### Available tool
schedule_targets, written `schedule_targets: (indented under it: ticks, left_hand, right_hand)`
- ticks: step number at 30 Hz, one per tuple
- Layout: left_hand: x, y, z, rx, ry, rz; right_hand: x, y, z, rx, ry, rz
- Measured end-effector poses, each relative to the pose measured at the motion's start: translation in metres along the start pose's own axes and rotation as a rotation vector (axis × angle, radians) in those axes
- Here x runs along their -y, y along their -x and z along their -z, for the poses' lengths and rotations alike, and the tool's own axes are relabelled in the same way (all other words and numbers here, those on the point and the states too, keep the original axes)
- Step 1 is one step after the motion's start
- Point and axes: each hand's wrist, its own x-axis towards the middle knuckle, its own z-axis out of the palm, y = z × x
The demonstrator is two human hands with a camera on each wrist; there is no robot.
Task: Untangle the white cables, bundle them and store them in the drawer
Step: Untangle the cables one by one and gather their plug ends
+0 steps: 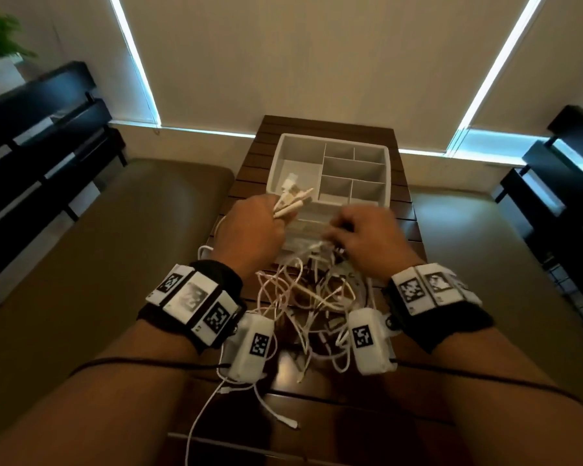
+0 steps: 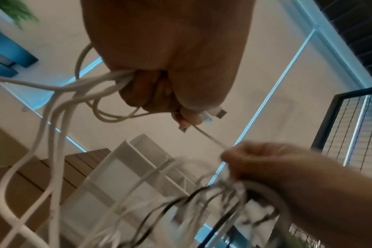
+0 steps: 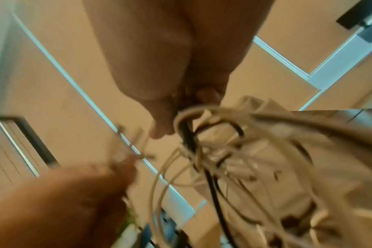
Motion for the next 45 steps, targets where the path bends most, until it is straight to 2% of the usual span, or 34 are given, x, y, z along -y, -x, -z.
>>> schedule_targets:
  ticks: [1,2,3,5,6,9,10,13,17,19,22,24,26,27,29,30,32,34,35,36,37,40,42,43,45]
  left_hand:
    - [0.003,0.0,0.002,0.001,0.012,0.007]
    - [0.005,0.0,0.003,0.0,0.038,0.003]
    - [0.005,-0.001,0.003,-0.001,0.07,-0.006]
    - [0.003,0.001,0.0,0.032,0.081,-0.008]
    - [0.003,0.003,-0.005,0.055,0.067,-0.008]
    - [0.011,0.003,-0.013,0.079,0.059,0.024]
    - [0.013,0.003,-0.013,0.071,0.072,0.033]
    - [0.007,0.005,-0.011,0.062,0.082,-0.002]
    - [0.006,0.011,-0.021,0.045,0.066,-0.033]
    - [0.014,0.011,-0.021,0.049,0.029,0.013]
    - [0.023,0.009,-0.014,0.049,-0.056,0.074]
    - [0.018,0.008,-0.01,0.078,-0.013,0.04]
    - [0.008,0.006,-0.01,0.188,0.06,-0.024]
    - [0.002,0.005,-0.01,0.249,0.021,-0.049]
    - [-0.004,0.002,-0.014,0.294,-0.064,-0.076]
    - [-0.006,0.0,-0.015,0.286,-0.06,-0.08]
    - [-0.01,-0.003,-0.019,0.274,0.019,-0.085]
    - [-0.015,-0.004,-0.024,0.298,0.087,-0.082]
    - [-0.016,-0.004,-0.026,0.314,0.094,-0.088]
    - [-0.016,-0.003,-0.028,0.315,0.088,-0.092]
    - [-0.017,-0.003,-0.03,0.294,0.081,-0.09]
    - [-0.011,-0.008,-0.028,0.174,0.136,-0.015]
    - [-0.008,-0.016,-0.023,0.119,0.155,0.012]
    - [-0.006,-0.019,-0.022,0.106,0.151,0.013]
    - [-0.006,-0.024,-0.019,0.072,0.144,0.023]
  right_hand:
    - [0.003,0.002,0.004,-0.079,-0.055,0.023]
    - [0.005,0.003,0.005,-0.097,-0.069,0.031]
    - [0.004,0.004,0.001,-0.034,-0.014,0.016]
    - [0.0,0.007,-0.011,0.2,0.151,-0.038]
    - [-0.002,0.007,-0.015,0.216,0.159,-0.05]
    - [-0.004,0.003,-0.014,0.025,-0.077,-0.047]
    - [-0.005,0.004,-0.015,0.04,-0.114,-0.043]
    - [-0.017,0.007,-0.025,0.282,0.058,-0.04]
    - [-0.028,0.006,-0.029,0.369,0.127,-0.076]
    - [-0.029,0.004,-0.026,0.287,0.142,-0.082]
    - [-0.026,0.004,-0.02,0.02,0.036,-0.069]
    - [-0.018,0.006,-0.019,0.039,0.0,-0.004]
    - [-0.01,0.006,-0.016,0.131,0.056,0.068]
    - [-0.007,0.007,-0.015,0.148,0.08,0.096]
    - [-0.007,0.008,-0.014,0.088,0.061,0.117]
    - [-0.008,0.012,-0.016,0.04,-0.004,0.081]
    - [-0.012,0.024,-0.024,-0.022,-0.172,-0.083]
    - [-0.017,0.035,-0.035,0.063,-0.177,-0.231]
    - [-0.02,0.038,-0.041,0.13,-0.111,-0.241]
    - [-0.024,0.04,-0.047,0.162,-0.048,-0.213]
    - [-0.028,0.042,-0.051,0.133,0.004,-0.183]
    - [-0.037,0.052,-0.061,-0.142,0.109,0.019]
    - [-0.042,0.064,-0.069,-0.242,0.163,0.191]
    - [-0.045,0.07,-0.072,-0.234,0.173,0.236]
    - [-0.055,0.079,-0.075,-0.155,0.193,0.229]
